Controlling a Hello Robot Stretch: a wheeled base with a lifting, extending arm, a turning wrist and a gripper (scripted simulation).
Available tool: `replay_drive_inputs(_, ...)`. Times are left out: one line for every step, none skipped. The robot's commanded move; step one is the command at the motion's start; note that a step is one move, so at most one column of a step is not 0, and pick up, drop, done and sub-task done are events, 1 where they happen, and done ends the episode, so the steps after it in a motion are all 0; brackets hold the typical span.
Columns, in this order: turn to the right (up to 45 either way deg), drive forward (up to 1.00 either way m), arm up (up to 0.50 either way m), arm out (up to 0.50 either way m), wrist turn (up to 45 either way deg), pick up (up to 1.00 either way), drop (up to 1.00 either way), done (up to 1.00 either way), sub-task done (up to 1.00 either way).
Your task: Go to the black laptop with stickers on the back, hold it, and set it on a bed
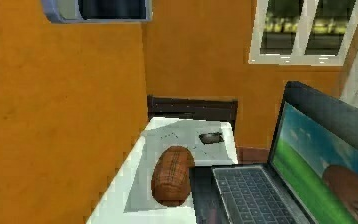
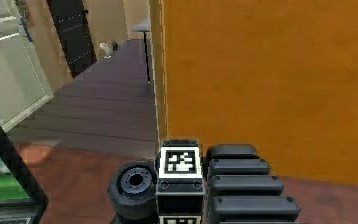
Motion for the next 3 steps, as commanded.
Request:
replay_drive_inputs(-45.0, 0.0, 0.0, 0.0, 0.0, 0.0, 0.0, 0.0, 0.0)
replay_drive_inputs(-30.0, 0.0, 0.0, 0.0, 0.0, 0.0, 0.0, 0.0, 0.0)
replay_drive_inputs(45.0, 0.0, 0.0, 0.0, 0.0, 0.0, 0.0, 0.0, 0.0)
